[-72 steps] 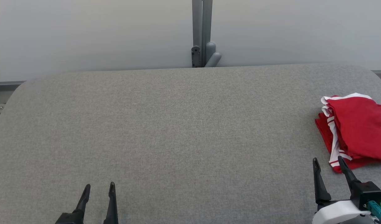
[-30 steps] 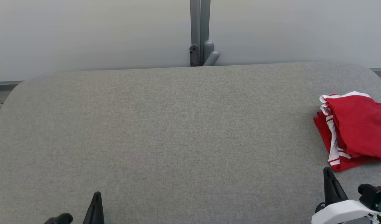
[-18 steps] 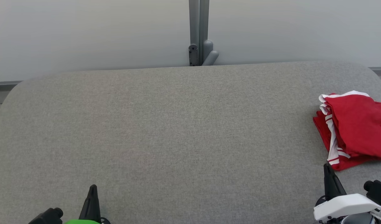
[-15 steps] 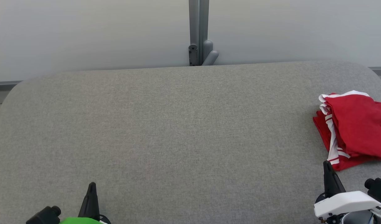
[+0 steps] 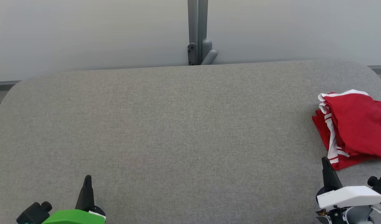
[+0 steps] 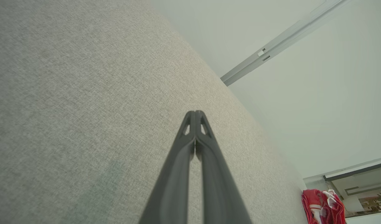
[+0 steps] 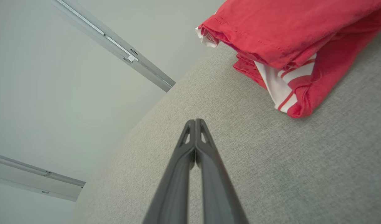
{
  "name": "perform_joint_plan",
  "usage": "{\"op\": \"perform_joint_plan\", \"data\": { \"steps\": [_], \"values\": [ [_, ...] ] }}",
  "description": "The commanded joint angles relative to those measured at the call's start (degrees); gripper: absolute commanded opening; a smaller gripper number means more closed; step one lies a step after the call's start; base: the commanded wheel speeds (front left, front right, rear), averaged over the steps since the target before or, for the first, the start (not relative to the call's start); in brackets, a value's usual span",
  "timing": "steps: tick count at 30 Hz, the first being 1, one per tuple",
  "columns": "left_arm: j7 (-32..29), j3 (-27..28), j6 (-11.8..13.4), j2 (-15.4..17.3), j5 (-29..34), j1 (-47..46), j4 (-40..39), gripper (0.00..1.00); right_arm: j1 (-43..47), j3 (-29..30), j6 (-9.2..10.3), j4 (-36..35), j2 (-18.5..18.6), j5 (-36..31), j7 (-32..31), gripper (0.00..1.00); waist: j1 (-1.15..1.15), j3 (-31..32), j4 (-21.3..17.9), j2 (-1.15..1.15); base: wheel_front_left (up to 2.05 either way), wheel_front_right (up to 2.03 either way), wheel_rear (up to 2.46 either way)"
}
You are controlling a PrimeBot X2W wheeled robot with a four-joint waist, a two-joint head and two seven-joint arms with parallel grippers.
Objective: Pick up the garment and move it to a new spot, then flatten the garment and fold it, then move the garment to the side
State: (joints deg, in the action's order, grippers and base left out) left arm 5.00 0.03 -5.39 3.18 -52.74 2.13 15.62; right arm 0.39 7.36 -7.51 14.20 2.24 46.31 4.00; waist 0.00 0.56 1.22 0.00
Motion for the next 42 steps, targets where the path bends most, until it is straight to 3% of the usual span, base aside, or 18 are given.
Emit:
{"op": "perform_joint_plan", "data": {
  "steps": [1, 42],
  "values": [
    [-0.4, 0.4, -0.3, 0.6, -1.4, -1.7, -0.6, 0.00, -1.6, 0.0, 0.01, -0.5, 0.4, 1.6, -0.4, 0.00, 0.00, 0.0, 0.0, 0.00, 0.00, 0.00, 0.00],
    [-6.5, 3.4, -1.5, 0.7, -24.9, -6.3, -0.9, 0.00, -5.2, -0.4, 0.00, 0.1, 0.6, 28.1, -6.6, 0.00, 0.00, -0.4, -0.6, 0.00, 0.00, 0.00, 0.00]
  ]
}}
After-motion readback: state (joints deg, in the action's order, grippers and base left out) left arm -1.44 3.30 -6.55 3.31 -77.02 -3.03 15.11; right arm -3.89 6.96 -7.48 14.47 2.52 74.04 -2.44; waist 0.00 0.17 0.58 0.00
